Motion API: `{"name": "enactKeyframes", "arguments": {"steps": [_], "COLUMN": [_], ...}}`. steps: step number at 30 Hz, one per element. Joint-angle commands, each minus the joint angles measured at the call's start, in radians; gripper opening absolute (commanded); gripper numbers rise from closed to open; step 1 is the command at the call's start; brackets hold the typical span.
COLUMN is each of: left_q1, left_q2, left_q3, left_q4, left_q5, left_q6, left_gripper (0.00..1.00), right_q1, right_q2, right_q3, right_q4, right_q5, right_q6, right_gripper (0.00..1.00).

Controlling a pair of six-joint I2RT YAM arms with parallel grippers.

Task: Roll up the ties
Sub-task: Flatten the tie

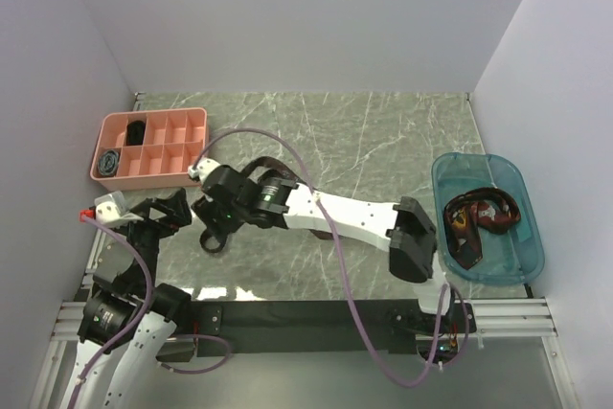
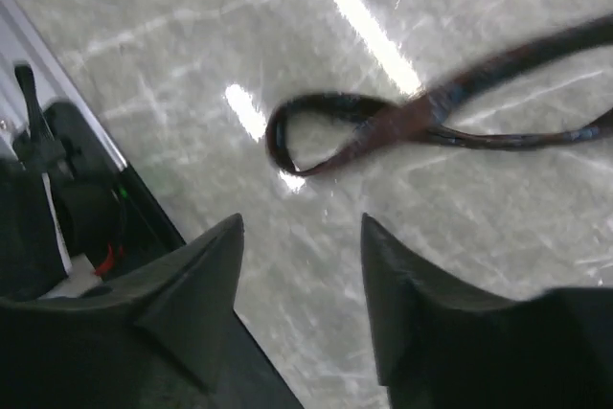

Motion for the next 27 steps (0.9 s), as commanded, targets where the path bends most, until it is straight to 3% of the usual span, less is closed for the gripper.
{"name": "enactKeyframes", "arguments": {"steps": [1,4,7,13,22,27], "left_q1": [0.009,0.009,0.009,0.009,0.009,0.009], "left_q2": [-0.005,0.012,0.046,0.211,0.461,0.489], "left_q3": [0.028,0.028,0.03,0.082,0.067,0.017], "left_q4": [0.004,0.012,0.02,-0.003,-0.026,-0.011], "left_q5": [-0.014,0.003,0.035,0.142,0.243,0.236], "left_q6": [-0.006,-0.009,-0.024,-0.146,-0.207,-0.227], "left_gripper": [0.99,0.99,0.99,0.99,0.99,0.99], "right_q1": [-0.031,-0.076,-0.152,-0.283,-0.289,-0.291], "right_q2": [-0.172,-0.301,-0.419,-0.615,-0.512,-0.413], "right_q3": [-0.102,-0.283,-0.48,-0.818,-0.924,-0.904], "right_q4": [0.008,0.024,0.011,0.046,0.089,0.142], "right_q5": [0.069,0.186,0.289,0.338,0.43,0.422], "right_q6": [0.014,0.066,0.152,0.254,0.275,0.255], "right_gripper": [0.69,0.76,0.77,0.78,0.8,0.81]}}
